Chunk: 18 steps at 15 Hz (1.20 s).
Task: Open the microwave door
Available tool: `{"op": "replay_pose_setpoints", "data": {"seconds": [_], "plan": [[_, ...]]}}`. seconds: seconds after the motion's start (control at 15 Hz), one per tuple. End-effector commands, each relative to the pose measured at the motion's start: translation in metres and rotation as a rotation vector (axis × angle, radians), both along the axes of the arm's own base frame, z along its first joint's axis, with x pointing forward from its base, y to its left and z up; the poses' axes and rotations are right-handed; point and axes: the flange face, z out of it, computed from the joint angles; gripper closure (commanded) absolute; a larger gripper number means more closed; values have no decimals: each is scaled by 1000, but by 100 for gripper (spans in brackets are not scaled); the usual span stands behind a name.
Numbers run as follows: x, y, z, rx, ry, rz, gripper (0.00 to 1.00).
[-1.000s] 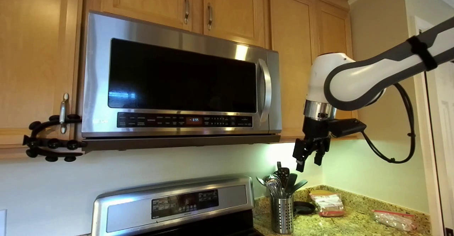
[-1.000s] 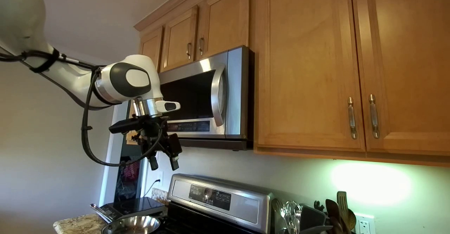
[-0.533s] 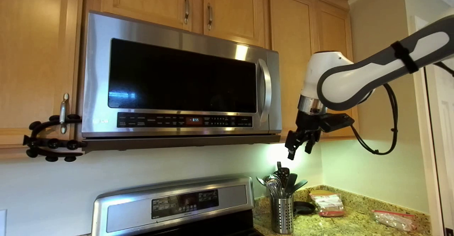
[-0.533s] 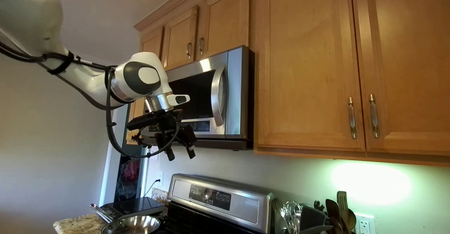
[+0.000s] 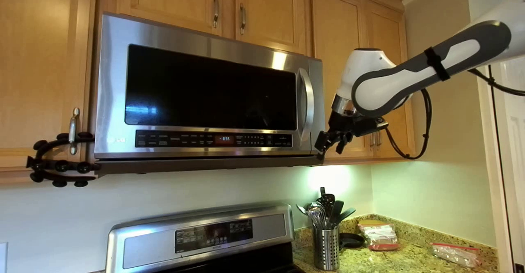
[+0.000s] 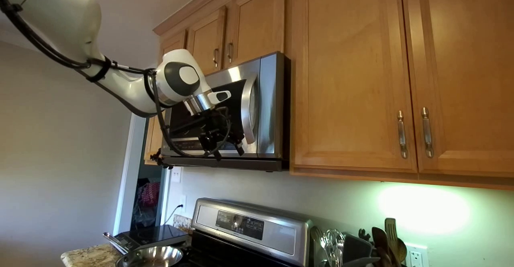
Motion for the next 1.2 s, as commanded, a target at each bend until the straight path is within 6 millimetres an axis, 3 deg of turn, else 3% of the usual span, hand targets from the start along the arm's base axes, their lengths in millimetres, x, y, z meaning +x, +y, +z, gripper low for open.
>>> {"op": "replay_pose_setpoints", "data": {"seconds": [0.0, 0.67, 1.13], "plan": [[15, -1, 19, -11, -107, 17, 0], [20, -9, 78, -26, -371, 30, 0], [32, -23, 93, 7, -491, 18, 0]]}}
